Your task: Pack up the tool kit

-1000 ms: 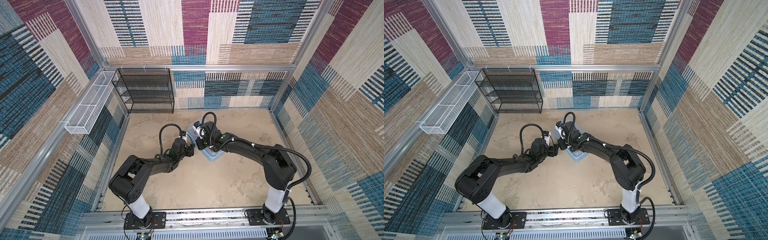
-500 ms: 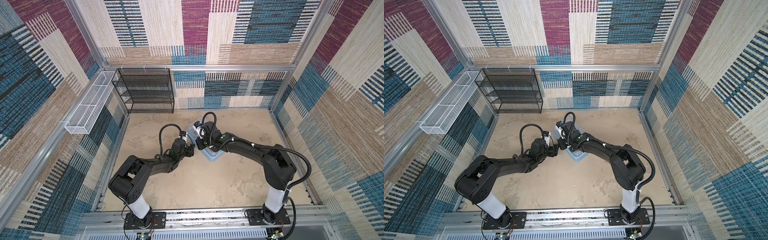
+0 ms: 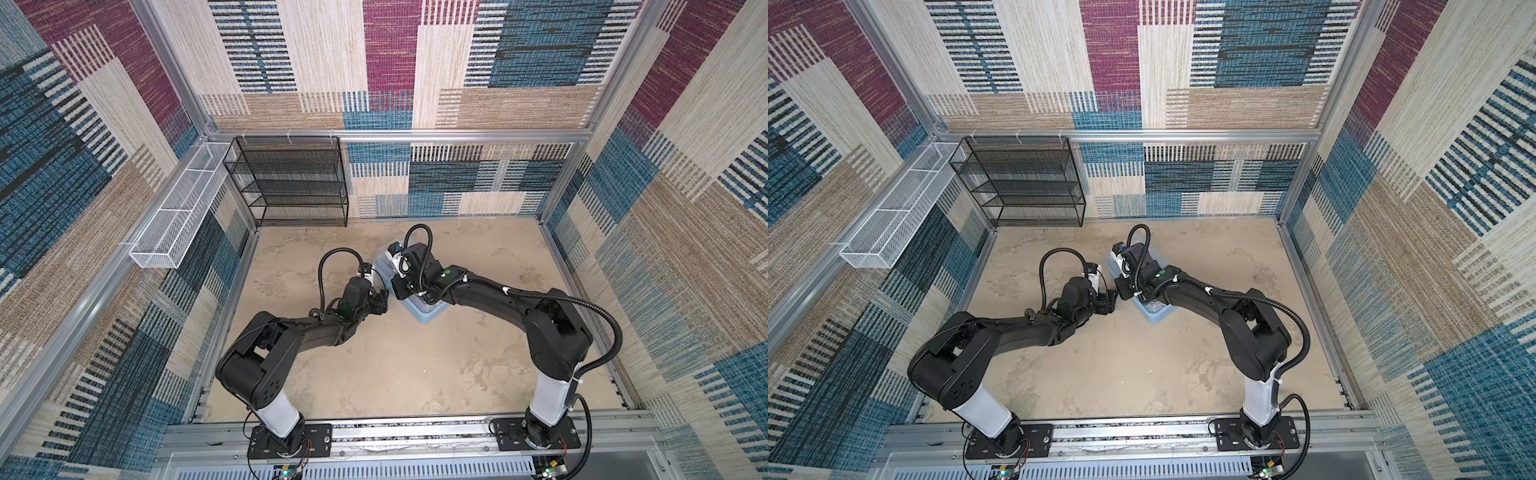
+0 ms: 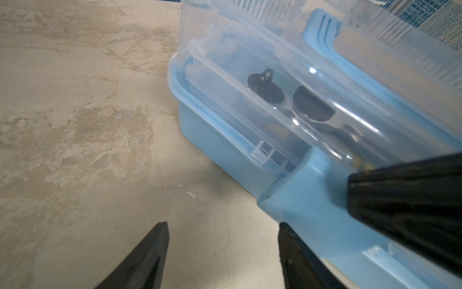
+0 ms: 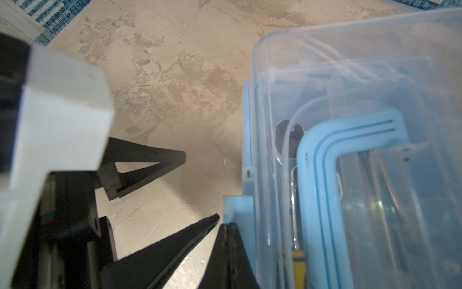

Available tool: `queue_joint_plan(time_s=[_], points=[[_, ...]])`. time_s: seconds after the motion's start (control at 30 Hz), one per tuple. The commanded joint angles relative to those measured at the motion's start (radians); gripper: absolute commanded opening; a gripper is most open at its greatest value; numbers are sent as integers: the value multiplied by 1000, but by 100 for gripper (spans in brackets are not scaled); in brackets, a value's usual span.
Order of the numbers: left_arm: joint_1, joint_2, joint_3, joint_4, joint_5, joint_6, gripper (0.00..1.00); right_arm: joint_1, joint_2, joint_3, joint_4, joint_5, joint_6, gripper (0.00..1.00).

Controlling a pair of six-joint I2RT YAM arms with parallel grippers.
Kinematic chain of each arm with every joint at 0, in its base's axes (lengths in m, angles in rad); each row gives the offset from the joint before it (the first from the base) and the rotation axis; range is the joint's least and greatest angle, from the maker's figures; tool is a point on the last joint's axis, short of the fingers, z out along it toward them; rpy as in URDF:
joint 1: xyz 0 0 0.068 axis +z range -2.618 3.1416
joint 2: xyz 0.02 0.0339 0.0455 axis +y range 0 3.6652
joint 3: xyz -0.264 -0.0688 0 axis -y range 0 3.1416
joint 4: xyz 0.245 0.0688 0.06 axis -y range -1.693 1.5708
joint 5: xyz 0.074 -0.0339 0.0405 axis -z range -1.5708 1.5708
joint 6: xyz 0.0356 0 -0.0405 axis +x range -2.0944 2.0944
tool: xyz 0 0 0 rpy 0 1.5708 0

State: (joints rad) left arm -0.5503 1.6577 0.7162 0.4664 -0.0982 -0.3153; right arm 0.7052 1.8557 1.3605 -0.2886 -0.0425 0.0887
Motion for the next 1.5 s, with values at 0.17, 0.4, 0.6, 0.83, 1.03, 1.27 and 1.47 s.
queue_joint_plan(time_s=[0.17, 0.4, 0.6, 0.83, 1.03, 1.27, 1.47], points=[[1, -28, 10, -6, 5, -1, 72, -6, 3, -7, -84, 112, 1, 8], [2, -12, 28, -7, 12, -5, 72, -5, 6, -12, -84, 118, 6, 8], [1, -6, 38, -5, 20, -12, 72, -6, 8, -14, -86, 116, 8, 7], [1, -4, 40, -5, 25, -22, 71, -6, 8, -20, -85, 111, 14, 5], [1, -19, 28, -12, 14, -20, 71, -6, 3, -26, -86, 120, 24, 6], [1, -25, 34, -31, 8, -19, 71, -4, 11, -18, -99, 133, 32, 7], [1, -17, 34, -34, 11, -25, 71, -2, 9, -22, -102, 140, 39, 7]])
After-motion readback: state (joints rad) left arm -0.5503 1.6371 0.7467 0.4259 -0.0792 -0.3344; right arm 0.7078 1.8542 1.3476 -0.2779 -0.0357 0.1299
